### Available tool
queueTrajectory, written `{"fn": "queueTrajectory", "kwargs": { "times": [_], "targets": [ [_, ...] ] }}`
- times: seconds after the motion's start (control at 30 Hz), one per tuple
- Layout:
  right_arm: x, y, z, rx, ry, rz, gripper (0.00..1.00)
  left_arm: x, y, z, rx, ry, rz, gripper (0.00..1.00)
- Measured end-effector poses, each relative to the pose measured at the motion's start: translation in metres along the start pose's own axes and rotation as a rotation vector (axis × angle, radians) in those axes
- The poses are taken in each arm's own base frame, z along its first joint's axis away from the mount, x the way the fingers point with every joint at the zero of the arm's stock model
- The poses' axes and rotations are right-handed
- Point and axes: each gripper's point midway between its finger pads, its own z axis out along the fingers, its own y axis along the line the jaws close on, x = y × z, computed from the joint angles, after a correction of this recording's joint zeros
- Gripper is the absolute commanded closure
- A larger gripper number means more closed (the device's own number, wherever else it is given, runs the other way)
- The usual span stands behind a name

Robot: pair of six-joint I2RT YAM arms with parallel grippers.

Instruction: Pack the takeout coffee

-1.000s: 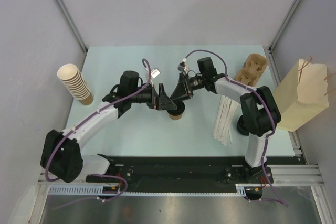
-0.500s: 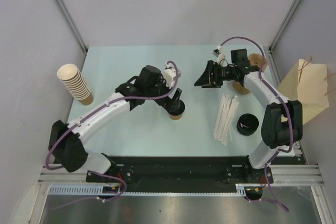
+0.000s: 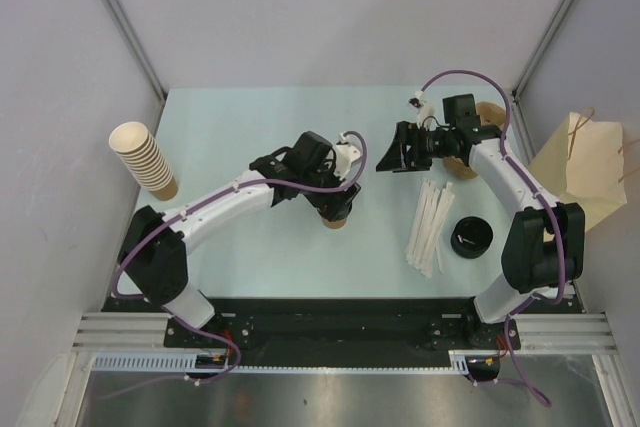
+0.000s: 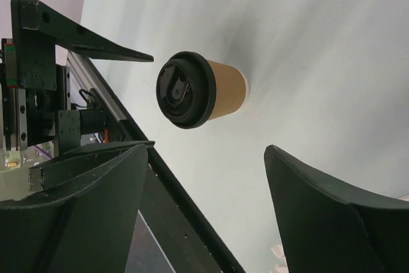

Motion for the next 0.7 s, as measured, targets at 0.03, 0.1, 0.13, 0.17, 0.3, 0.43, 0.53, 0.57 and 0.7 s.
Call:
{"fn": "queueTrajectory", "kwargs": {
  "times": [0.03, 0.1, 0.13, 0.17, 0.3, 0.43, 0.53, 0.57, 0.7],
  "targets": [
    [0.000, 0.000, 0.000, 0.000, 0.000, 0.000, 0.20, 0.000, 0.001, 0.000, -0.004, 0.001, 0.005, 0.00],
    [0.000, -0.001, 0.000, 0.001, -0.001, 0.001, 0.20, 0.001, 0.002, 0.002, -0.010, 0.004, 0.007, 0.00],
    [0.000, -0.001, 0.000, 0.001, -0.001, 0.002, 0.20, 0.002, 0.003, 0.003, -0.014, 0.009, 0.010, 0.00],
    [0.000, -0.001, 0.000, 0.001, -0.001, 0.002, 0.20, 0.003, 0.004, 0.005, -0.018, 0.015, 0.011, 0.00],
    [0.000, -0.001, 0.000, 0.001, -0.001, 0.002, 0.20, 0.009, 0.008, 0.013, -0.029, 0.037, 0.014, 0.01],
    [0.000, -0.001, 0.000, 0.001, -0.001, 0.002, 0.20, 0.015, 0.010, 0.021, -0.031, 0.061, 0.016, 0.00],
    [0.000, -0.001, 0.000, 0.001, 0.000, 0.003, 0.20, 0.016, 0.011, 0.023, -0.034, 0.068, 0.023, 0.01],
    [0.000, -0.001, 0.000, 0.001, 0.000, 0.003, 0.20, 0.016, 0.011, 0.023, -0.034, 0.067, 0.023, 0.01],
    [0.000, -0.001, -0.001, 0.001, -0.001, 0.003, 0.20, 0.014, 0.012, 0.023, -0.036, 0.057, 0.032, 0.00]
  ]
}}
